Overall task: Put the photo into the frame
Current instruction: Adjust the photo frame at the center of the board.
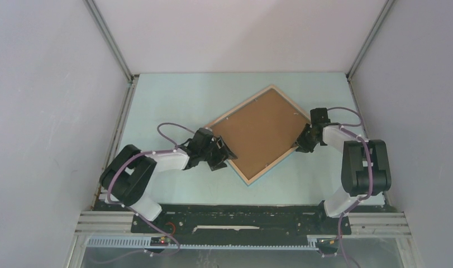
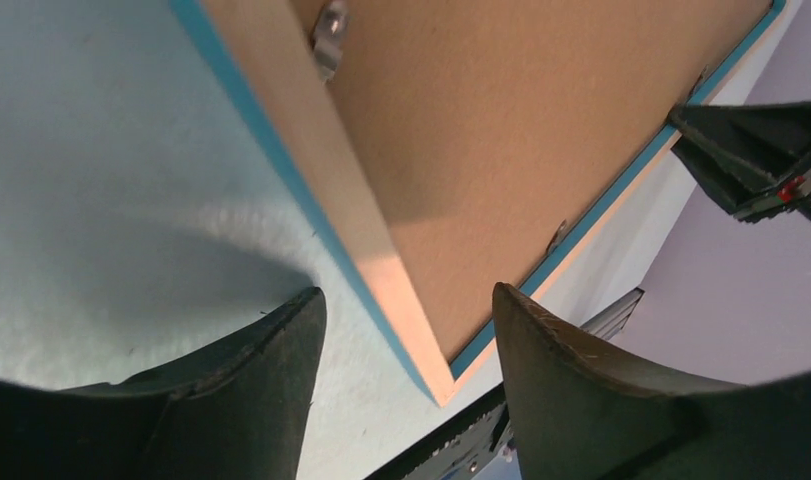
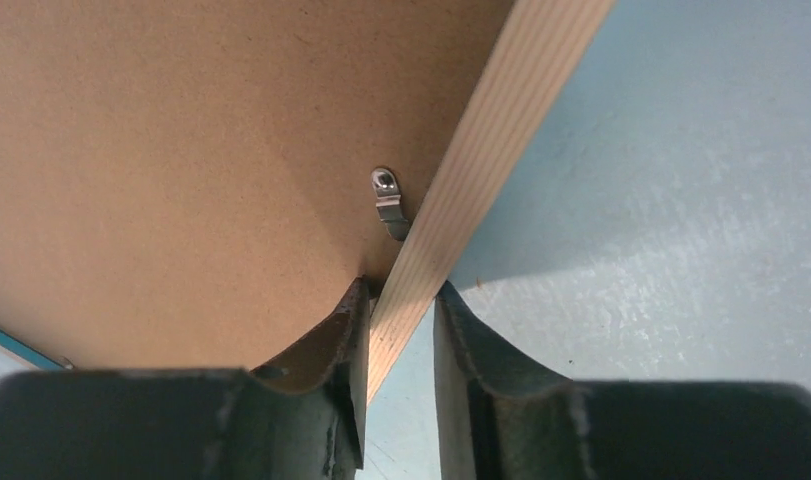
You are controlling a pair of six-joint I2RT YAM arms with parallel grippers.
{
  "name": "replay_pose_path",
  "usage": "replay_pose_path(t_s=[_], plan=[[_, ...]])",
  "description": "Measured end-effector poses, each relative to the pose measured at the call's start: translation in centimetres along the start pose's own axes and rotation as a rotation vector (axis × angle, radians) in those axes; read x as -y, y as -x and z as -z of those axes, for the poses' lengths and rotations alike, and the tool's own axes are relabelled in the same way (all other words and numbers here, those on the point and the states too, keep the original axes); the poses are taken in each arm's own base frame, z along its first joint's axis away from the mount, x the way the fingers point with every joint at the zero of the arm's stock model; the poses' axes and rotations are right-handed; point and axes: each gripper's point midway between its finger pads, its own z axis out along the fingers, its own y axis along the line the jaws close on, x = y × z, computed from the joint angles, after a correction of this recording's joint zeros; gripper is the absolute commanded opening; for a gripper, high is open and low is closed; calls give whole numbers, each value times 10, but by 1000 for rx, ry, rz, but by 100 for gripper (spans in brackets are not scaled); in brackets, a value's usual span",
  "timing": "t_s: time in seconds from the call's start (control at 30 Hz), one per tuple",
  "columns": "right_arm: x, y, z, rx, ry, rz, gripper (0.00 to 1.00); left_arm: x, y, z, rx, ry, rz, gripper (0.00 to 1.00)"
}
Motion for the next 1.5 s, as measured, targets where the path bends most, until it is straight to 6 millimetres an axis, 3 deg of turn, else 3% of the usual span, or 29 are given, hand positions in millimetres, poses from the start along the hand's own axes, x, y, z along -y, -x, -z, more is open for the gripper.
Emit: replay_pose_path(t_s=[0.13, 0.27, 0.67, 0.8, 1.0, 1.07, 1.13, 1.2, 1.3, 1.37, 1.5], plan=[[2, -3, 2, 31, 15, -28, 17, 6, 12, -11, -3, 9, 5, 58], [4, -14, 6, 69, 23, -37, 16, -3, 18, -11, -52, 59, 16, 54], [-12, -77, 17, 114, 19, -1, 18, -29, 65, 0, -116, 230, -61, 42], [-15, -101, 24, 112, 36, 24, 20, -37, 71, 5, -146, 276, -105, 39], [-18, -119, 32, 93, 66, 63, 38, -41, 78, 6, -177, 310, -149, 43], [-30, -141, 40, 24, 133, 163, 46, -38, 86, 3, -164, 304, -155, 42], [-35, -177, 46, -96, 192, 288, 53, -32, 99, -5, -133, 279, -168, 42], [-31, -196, 49, -173, 208, 350, 56, -23, 111, -13, -99, 248, -185, 48], [-26, -203, 51, -219, 214, 392, 63, -19, 120, -17, -68, 232, -217, 74], [-23, -203, 52, -231, 221, 414, 68, -15, 123, -16, -51, 221, -233, 84], [-21, -182, 59, -209, 217, 421, 83, -14, 129, 3, 22, 241, -257, 90]])
